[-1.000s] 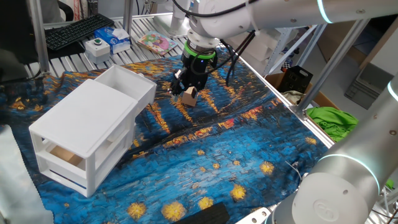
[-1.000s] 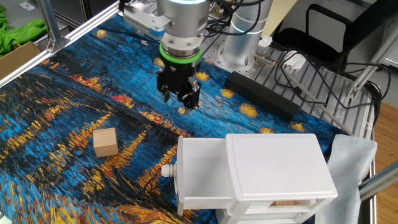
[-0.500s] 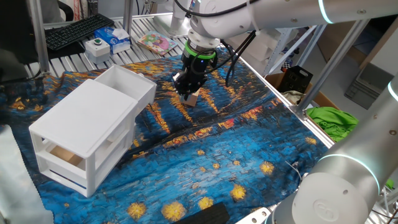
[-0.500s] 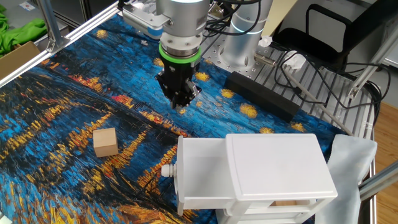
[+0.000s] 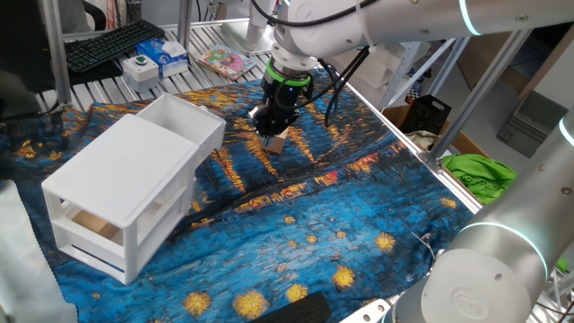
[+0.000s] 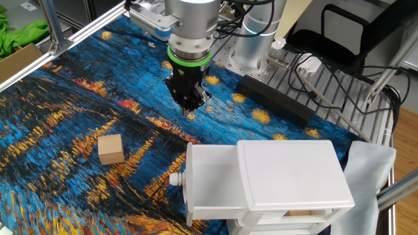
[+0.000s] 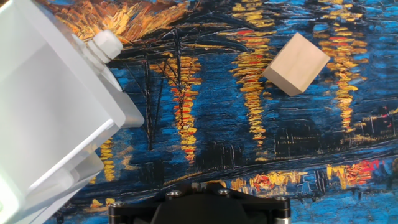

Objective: Put things in the drawer

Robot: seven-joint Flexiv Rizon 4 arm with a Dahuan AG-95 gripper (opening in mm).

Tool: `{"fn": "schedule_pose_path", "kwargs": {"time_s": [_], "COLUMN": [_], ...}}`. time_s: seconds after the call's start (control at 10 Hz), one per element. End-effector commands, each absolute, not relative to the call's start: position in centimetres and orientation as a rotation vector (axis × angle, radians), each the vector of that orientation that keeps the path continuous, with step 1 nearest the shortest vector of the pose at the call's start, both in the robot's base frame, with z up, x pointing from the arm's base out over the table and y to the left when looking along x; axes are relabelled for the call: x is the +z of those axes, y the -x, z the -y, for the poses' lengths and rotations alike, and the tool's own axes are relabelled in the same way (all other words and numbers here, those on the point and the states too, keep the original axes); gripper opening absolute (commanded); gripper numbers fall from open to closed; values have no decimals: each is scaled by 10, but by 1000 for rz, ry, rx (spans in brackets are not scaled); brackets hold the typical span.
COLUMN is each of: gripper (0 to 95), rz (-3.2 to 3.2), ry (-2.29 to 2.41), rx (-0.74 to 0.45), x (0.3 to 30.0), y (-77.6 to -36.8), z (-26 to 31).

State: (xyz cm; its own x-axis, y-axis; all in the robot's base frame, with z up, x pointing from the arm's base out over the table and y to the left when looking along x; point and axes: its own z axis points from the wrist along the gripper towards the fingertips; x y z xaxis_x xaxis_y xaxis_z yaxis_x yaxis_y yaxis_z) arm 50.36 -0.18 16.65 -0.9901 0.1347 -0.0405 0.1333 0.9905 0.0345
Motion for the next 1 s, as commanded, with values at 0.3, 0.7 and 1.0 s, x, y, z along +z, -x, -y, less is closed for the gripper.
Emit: {"fn": "schedule_pose_path", "kwargs": {"time_s": [0.3, 0.7, 1.0], "gripper": [0, 0, 0], "rz": [-3099, -3099, -3103], "ry": [-235, -258, -312], "rx": [46, 16, 28], "x": [164, 157, 153], "y": [-516, -536, -555], "z": [8, 23, 37]}}
